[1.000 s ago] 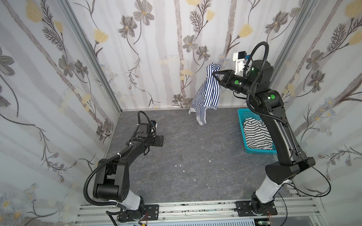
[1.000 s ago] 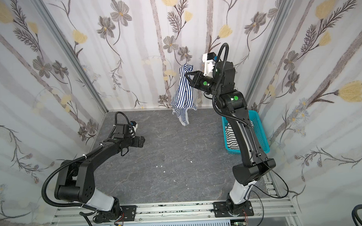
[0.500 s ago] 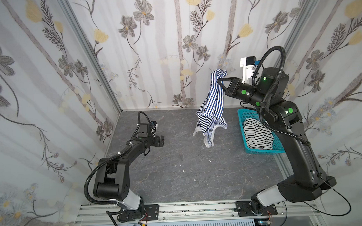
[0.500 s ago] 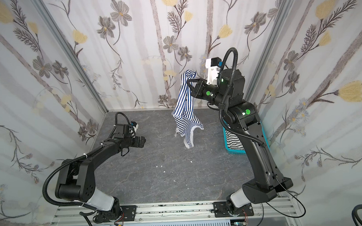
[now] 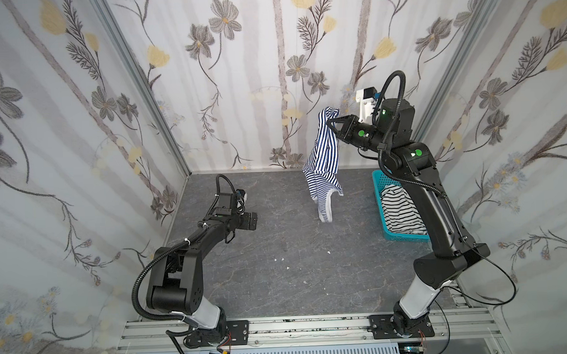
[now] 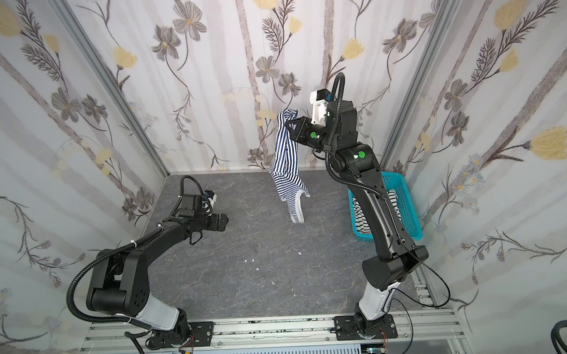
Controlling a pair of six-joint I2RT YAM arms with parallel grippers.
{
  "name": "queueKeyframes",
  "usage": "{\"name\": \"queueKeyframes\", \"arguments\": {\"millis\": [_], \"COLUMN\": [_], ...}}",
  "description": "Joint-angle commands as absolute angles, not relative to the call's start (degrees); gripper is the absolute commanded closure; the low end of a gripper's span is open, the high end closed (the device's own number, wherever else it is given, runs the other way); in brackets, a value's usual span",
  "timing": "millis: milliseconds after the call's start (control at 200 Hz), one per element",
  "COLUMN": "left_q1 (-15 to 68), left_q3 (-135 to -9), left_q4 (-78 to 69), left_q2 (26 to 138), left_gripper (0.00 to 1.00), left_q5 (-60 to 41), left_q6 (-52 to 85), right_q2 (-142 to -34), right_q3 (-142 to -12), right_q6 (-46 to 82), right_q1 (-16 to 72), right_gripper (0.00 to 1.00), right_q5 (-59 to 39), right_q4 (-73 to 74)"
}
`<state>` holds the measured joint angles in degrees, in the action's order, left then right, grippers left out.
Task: Fold and stack the tank tops
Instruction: 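Lift the blue-striped tank top out of the basket with the right gripper, then lower the tank top onto the table with right gripper while left gripper approaches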
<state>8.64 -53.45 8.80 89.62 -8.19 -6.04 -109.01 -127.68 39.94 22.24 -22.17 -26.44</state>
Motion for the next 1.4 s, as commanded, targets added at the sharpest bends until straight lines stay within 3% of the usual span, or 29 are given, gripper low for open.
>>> {"name": "queueKeyframes", "arguments": {"millis": [0,110,355,500,899,1074,1394], "left_q1": [8.6,8.6,8.8,10.7,22.4,28.5,37.8], "left_q3": [-53.5,-53.3,-52.8,-52.0,-46.3,-48.2,-55.3], "left_q4": [7.6,7.6,7.6,7.8,9.3,9.4,8.9], "left_q2": [89.0,88.8,89.5,90.0,85.4,87.8,95.1], "left_gripper": [0.00,0.00,0.00,0.00,0.00,0.00,0.13], "left_q5": [-8.5,-8.8,-10.6,-13.2,-23.8,-22.6,-21.7], "left_q6": [-5.9,-6.0,-6.5,-8.5,-17.8,-18.0,-16.3], "right_q2": [-109.3,-109.0,-102.7,-101.6,-103.3,-103.7,-105.4], "right_q3": [-128.9,-124.5,-85.6,-70.9,-61.6,-58.9,-52.7], "right_q6": [42.4,42.7,52.3,56.5,56.5,55.5,54.5], "right_q1": [22.2,22.0,24.5,25.4,25.3,24.0,22.7], "right_gripper": [1.00,1.00,1.00,1.00,1.00,1.00,1.00], "right_q5": [-23.7,-21.7,-16.6,-16.4,-11.0,-6.6,-4.8], "right_q4": [-18.9,-19.3,-6.0,0.1,-3.2,-5.4,-4.1]}}
